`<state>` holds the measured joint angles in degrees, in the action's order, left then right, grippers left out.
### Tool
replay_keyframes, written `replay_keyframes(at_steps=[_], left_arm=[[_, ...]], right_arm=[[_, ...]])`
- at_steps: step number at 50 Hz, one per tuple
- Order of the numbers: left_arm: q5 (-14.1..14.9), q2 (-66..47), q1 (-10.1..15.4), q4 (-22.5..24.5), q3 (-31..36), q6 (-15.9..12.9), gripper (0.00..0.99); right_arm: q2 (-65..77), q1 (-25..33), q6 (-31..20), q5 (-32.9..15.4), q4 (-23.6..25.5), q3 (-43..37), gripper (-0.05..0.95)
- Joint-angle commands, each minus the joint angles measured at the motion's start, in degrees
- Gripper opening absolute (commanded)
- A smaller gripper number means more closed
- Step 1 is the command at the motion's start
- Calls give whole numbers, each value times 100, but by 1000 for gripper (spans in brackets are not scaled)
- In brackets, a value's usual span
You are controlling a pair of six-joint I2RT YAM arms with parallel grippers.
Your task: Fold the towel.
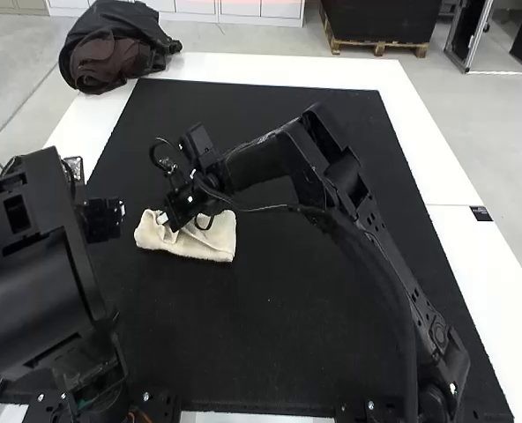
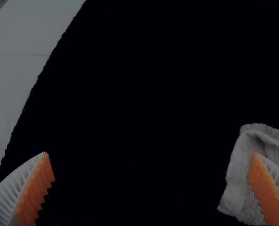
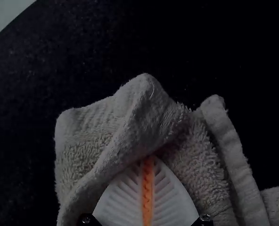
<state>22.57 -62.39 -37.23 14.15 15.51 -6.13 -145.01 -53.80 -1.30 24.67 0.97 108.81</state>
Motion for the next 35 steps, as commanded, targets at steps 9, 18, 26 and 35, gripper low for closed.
replay_keyframes(at_steps=[9,18,26,35], left_arm=[[99,87,-12,53,58,51,966],[99,87,-3,17,110,77,966],[99,87,-3,-97,181,77,966],[99,131,-3,-185,207,103,966]], right_arm=[[-19,-16,165,144,237,202,-21],[228,-16,279,179,448,237,-21],[438,28,315,240,746,307,-20],[605,19,394,267,905,377,-20]])
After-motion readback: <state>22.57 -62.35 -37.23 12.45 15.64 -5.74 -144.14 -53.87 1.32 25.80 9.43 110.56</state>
